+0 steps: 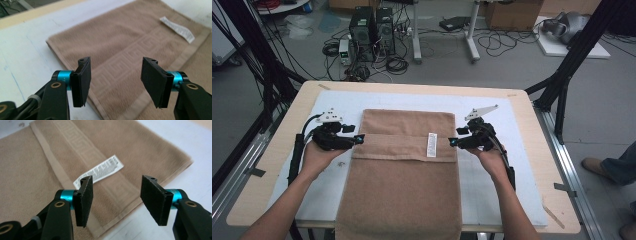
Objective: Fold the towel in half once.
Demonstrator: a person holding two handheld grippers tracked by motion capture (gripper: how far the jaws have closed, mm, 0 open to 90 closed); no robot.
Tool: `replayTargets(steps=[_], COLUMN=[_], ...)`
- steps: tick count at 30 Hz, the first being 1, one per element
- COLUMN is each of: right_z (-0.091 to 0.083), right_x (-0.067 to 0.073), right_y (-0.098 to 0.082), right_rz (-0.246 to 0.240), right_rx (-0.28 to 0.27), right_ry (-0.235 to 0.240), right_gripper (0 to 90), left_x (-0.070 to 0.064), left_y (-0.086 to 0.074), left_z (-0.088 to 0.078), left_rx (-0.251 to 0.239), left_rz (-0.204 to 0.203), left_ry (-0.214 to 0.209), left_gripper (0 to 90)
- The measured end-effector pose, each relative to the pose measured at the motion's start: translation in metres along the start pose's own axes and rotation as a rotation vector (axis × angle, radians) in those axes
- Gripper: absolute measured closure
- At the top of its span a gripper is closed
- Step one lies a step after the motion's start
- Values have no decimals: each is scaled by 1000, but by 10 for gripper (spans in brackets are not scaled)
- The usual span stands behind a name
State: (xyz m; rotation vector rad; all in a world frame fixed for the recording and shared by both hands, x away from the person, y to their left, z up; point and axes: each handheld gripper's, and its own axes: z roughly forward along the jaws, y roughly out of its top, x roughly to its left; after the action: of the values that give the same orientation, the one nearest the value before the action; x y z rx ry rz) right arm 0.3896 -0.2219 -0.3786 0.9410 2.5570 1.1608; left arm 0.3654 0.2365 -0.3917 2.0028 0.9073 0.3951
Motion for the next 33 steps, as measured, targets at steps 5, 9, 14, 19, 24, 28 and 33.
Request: replayTargets(steps=[5, 9, 14, 19, 24, 28, 33], right_z=[17, 31, 44, 45, 43, 37, 30], right_x=[8, 9, 7, 10, 8, 9, 11], right_y=[-15, -24, -32, -34, -29, -25, -21], right_rz=[-11, -5, 11, -10, -25, -32, -45], right_rx=[40, 79, 121, 112, 120, 107, 79], right_ry=[25, 33, 37, -8, 12, 15, 49], right_gripper=[519, 541, 576, 740, 844, 847, 850], left_x=[-4, -4, -7, -9, -10, -10, -9], left_y=[-19, -27, -32, -32, -28, -24, -21], left_z=[9, 20, 34, 39, 35, 29, 15], left_rx=[50, 98, 153, 134, 131, 101, 60], left_rz=[10, 7, 33, 38, 33, 22, 6], left_ry=[1, -10, -21, 4, 3, -2, -18], left_gripper=[469, 515, 575, 743, 855, 859, 860])
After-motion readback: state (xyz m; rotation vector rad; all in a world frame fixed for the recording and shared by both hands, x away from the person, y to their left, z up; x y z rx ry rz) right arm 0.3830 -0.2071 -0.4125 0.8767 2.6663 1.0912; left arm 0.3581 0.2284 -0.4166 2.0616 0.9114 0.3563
